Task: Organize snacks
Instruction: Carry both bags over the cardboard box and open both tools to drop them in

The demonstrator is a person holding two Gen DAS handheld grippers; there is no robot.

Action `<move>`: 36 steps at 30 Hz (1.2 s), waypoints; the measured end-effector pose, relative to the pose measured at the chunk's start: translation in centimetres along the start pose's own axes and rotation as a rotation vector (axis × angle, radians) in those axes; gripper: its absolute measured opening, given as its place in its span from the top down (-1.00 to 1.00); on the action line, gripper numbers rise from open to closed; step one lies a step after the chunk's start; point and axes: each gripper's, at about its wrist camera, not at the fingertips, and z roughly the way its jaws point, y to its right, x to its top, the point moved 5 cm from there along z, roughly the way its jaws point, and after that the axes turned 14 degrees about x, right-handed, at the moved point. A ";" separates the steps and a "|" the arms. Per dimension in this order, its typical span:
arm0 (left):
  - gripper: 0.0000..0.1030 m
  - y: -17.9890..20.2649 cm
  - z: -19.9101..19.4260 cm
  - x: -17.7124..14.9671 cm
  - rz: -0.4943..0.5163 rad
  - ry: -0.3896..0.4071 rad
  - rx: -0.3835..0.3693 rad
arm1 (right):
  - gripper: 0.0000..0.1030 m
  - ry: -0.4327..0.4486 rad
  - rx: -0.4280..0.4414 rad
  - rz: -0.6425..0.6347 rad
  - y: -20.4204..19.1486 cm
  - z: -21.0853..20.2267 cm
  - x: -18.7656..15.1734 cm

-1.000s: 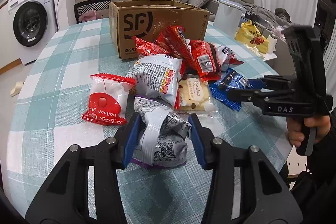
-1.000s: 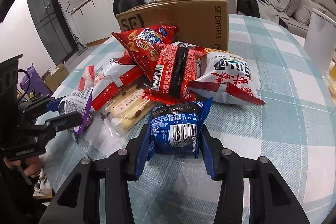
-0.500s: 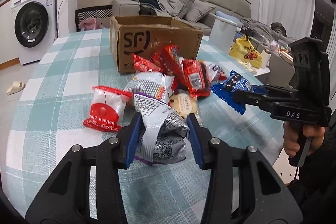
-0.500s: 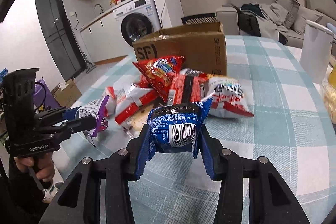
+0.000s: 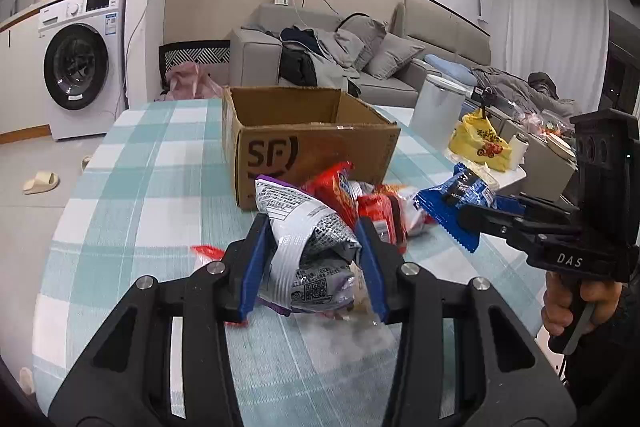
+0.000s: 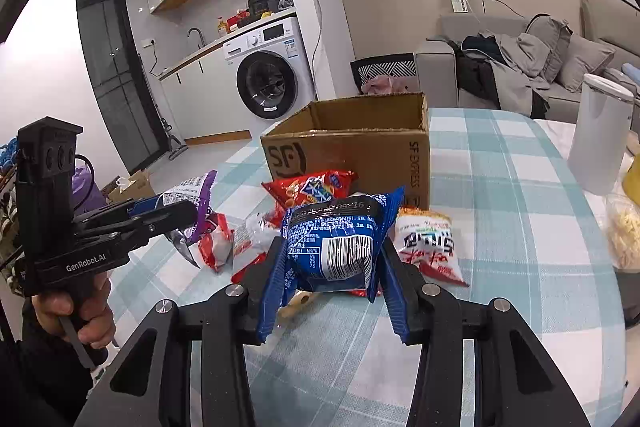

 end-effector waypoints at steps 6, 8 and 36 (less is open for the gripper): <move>0.21 -0.3 1.2 1.9 -0.010 0.014 0.006 | 0.13 0.013 -0.012 -0.048 0.0 0.3 2.1; 0.21 -0.5 1.6 2.5 -0.013 0.019 0.012 | 0.13 0.017 -0.020 -0.065 0.2 0.6 2.8; 0.21 -1.0 9.5 9.7 0.002 0.021 0.072 | 0.13 0.049 -0.067 -0.025 3.4 5.0 9.6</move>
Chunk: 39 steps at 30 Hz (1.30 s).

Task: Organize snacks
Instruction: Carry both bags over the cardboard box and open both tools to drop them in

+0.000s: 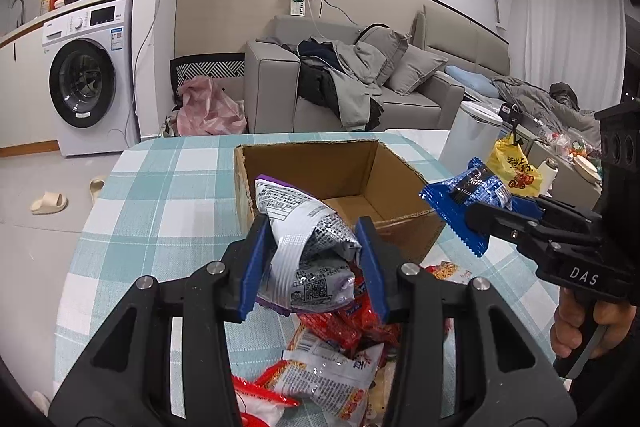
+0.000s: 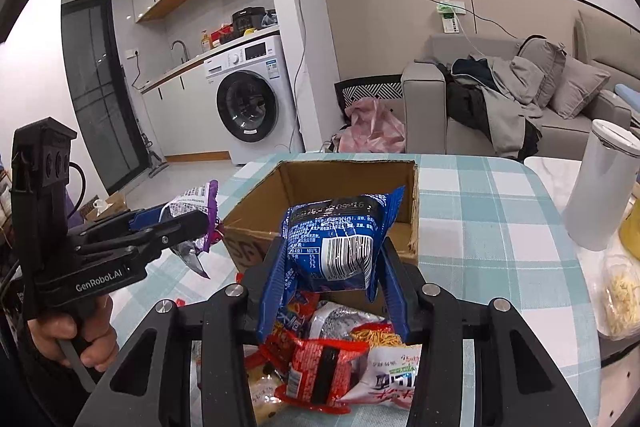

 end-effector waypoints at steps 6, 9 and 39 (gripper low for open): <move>0.21 0.2 2.2 0.4 0.006 -0.025 0.013 | 0.13 0.003 -0.001 0.031 0.9 1.6 0.4; 0.21 0.3 2.9 0.8 0.012 -0.018 0.020 | 0.12 -0.005 -0.006 0.036 1.3 2.4 0.6; 0.19 2.8 9.5 2.7 0.058 -0.040 0.013 | -0.02 -0.033 -0.057 0.101 4.4 7.3 0.8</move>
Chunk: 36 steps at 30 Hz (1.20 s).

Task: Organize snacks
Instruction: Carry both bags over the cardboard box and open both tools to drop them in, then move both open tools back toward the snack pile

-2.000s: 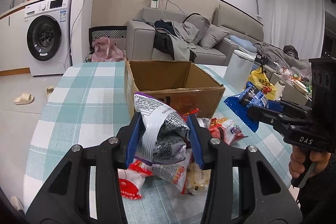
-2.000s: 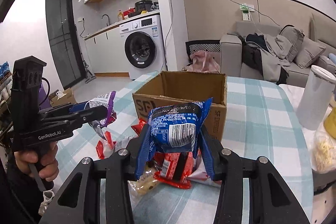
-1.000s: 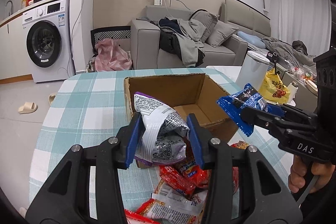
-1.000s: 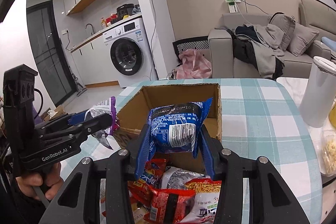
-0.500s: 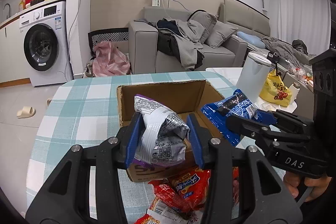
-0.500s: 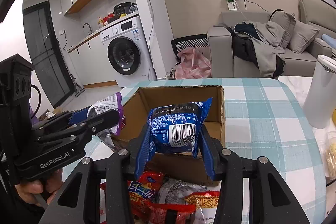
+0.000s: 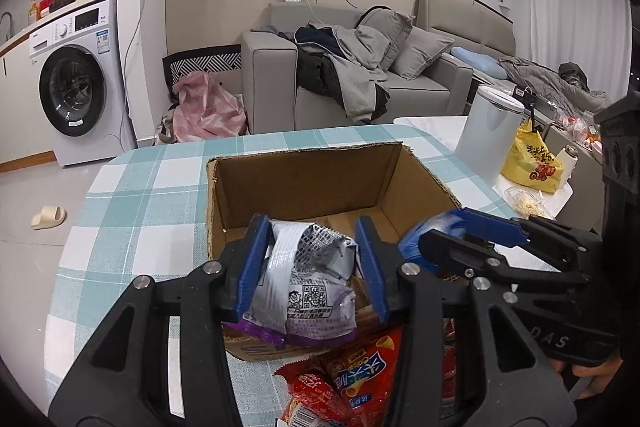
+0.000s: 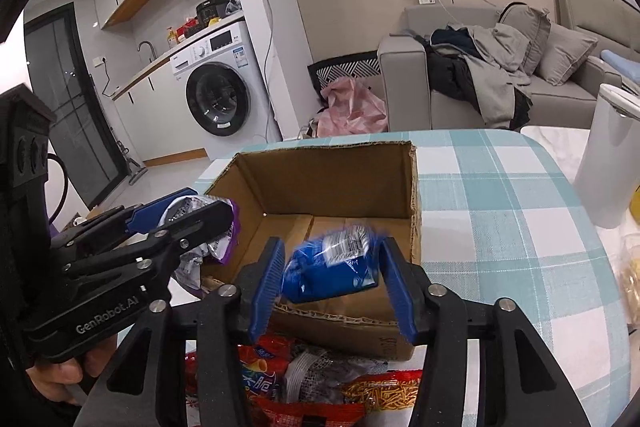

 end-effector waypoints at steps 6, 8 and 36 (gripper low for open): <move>-0.68 -0.5 -1.9 -0.3 -0.012 0.016 -0.001 | -0.79 0.038 0.007 -0.049 -0.7 -2.8 -0.3; -0.86 -0.9 -3.0 -0.7 -0.010 0.036 0.020 | -0.97 0.035 0.013 -0.052 -0.8 -3.9 -0.6; -0.99 -7.6 -12.4 -12.6 -0.060 -0.010 0.210 | -0.99 -0.002 0.002 -0.053 -1.5 -10.1 -7.3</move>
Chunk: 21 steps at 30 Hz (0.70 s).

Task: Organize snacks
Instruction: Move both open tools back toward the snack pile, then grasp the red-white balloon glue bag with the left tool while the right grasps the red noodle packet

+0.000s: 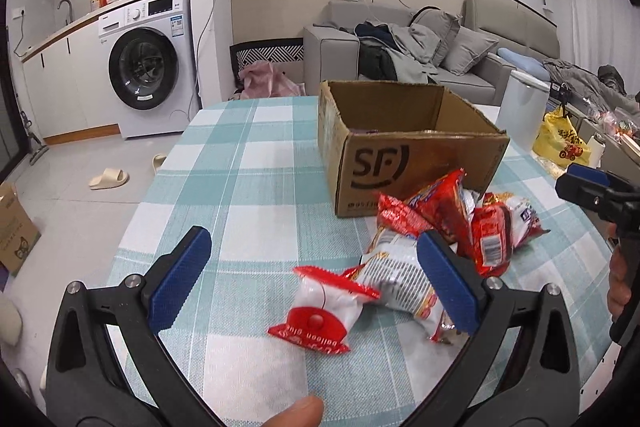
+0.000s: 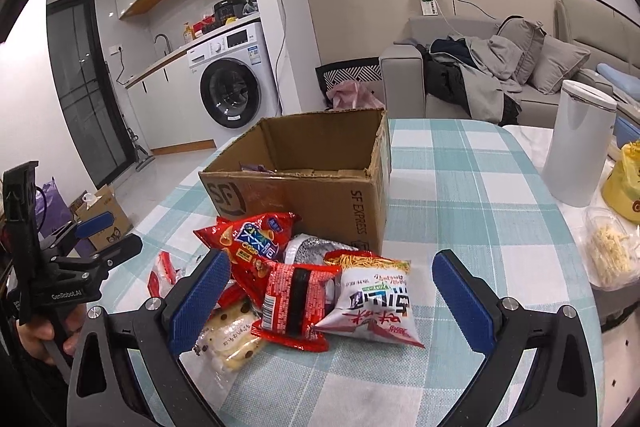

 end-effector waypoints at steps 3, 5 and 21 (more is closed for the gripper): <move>-0.99 0.1 0.3 -0.6 0.006 -0.005 0.011 | -0.99 -0.027 0.006 0.012 -0.1 0.6 -0.6; -0.99 0.3 0.8 -1.0 0.005 -0.018 0.004 | -0.99 -0.040 0.014 0.014 -0.3 1.0 -0.9; -0.99 -0.1 2.2 -2.8 -0.010 -0.083 -0.015 | -0.98 -0.118 0.086 0.013 -1.9 4.4 -3.0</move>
